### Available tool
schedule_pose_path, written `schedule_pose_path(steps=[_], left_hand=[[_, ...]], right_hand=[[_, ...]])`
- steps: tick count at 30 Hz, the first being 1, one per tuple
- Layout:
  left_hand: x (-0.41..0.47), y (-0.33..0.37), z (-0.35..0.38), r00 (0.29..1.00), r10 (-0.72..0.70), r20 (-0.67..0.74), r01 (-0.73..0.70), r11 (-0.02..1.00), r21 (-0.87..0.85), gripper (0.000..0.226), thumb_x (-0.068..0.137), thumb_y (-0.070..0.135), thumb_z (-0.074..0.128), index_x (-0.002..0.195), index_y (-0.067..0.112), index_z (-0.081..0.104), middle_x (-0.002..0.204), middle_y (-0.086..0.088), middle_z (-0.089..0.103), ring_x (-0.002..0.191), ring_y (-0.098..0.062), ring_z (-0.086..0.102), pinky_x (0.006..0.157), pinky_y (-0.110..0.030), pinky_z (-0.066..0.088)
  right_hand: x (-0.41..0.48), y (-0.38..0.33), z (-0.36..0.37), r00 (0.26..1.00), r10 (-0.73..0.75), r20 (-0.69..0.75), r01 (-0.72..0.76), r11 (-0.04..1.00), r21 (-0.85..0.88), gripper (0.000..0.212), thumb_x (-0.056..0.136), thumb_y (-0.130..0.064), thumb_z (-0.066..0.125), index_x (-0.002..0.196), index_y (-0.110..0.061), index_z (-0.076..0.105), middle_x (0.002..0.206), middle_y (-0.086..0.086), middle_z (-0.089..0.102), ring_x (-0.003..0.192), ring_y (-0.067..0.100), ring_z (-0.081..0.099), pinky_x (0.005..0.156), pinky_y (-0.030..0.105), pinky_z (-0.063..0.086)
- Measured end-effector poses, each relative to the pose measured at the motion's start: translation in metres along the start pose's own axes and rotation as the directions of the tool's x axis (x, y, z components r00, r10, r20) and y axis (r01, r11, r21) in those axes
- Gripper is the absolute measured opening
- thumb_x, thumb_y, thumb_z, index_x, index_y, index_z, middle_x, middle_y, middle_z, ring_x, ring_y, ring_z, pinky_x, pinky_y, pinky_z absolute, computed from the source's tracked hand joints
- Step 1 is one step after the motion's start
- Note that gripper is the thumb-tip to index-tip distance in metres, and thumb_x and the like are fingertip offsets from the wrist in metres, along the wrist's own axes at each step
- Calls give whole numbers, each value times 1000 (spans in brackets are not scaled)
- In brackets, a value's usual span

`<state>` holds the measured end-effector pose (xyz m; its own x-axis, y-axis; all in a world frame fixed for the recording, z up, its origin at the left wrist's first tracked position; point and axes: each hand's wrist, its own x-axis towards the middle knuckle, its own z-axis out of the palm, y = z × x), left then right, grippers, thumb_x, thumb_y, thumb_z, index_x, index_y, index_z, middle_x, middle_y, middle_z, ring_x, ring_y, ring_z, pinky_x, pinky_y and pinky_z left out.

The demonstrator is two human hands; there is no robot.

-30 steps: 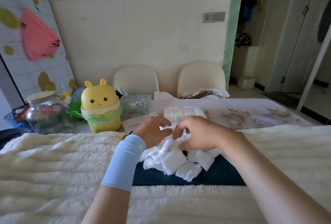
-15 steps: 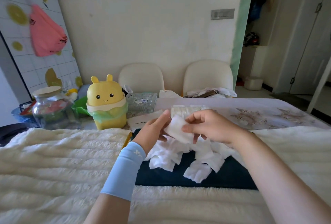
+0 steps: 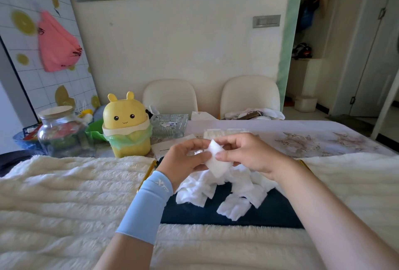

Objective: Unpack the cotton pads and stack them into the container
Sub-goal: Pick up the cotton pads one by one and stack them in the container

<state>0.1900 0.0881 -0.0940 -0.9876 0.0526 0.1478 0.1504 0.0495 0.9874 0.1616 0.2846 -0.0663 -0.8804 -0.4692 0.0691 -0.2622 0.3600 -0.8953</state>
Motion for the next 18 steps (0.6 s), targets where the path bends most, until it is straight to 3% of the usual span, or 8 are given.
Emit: schedule_pose_path(steps=[4,6,8,11,13,15,18], left_hand=[[0,0,6,998,41,-41,-43,999,-27,32,85,2,73,113,16,66,113,-24,66,91,-23,67,78,-30,58],[0,1,6,994,60,-86,-65,996,-57,34,84,1,74,113,16,65,112,-27,66,89,-23,66,80,-33,58],[-1,1,5,989,67,-133,-79,993,-88,32,83,3,75,110,17,66,108,-22,69,84,-18,67,75,-31,56],[-1,0,5,954,107,-279,-102,994,31,26,81,12,79,102,19,66,96,-4,69,76,-11,65,69,-25,53],[-2,2,6,921,145,-362,-94,983,156,17,84,21,77,95,17,64,90,-2,69,75,-14,67,71,-28,55],[-5,8,10,955,82,-285,-53,993,107,16,92,29,67,96,14,67,90,-5,74,77,-16,72,72,-29,57],[-6,8,17,994,-43,-103,35,997,-74,35,93,38,65,108,7,70,102,-12,75,95,-26,73,82,-36,60]], right_hand=[[0,1,1,999,41,-28,-39,997,72,17,86,-20,79,102,-17,74,94,-3,73,89,10,68,80,25,54],[1,3,1,997,64,-30,-60,988,140,17,84,-14,80,98,-10,71,92,5,71,86,15,68,82,34,56],[1,1,3,997,72,-39,-64,981,185,24,82,-11,82,100,-3,70,92,9,72,82,18,69,74,34,59],[-2,-7,8,979,69,-190,-42,989,144,24,78,-11,85,93,-2,69,78,5,70,62,10,66,58,26,55],[-3,-11,10,933,26,-358,-18,1000,26,20,77,-15,86,83,-10,67,69,-2,67,52,5,61,50,21,49],[-1,-12,16,869,-91,-486,33,991,-127,20,75,-25,86,76,-19,67,70,-9,69,57,3,61,55,22,49],[-3,-16,24,871,-231,-433,120,956,-268,9,77,-33,81,77,-29,73,78,-17,72,73,0,66,70,24,54]])
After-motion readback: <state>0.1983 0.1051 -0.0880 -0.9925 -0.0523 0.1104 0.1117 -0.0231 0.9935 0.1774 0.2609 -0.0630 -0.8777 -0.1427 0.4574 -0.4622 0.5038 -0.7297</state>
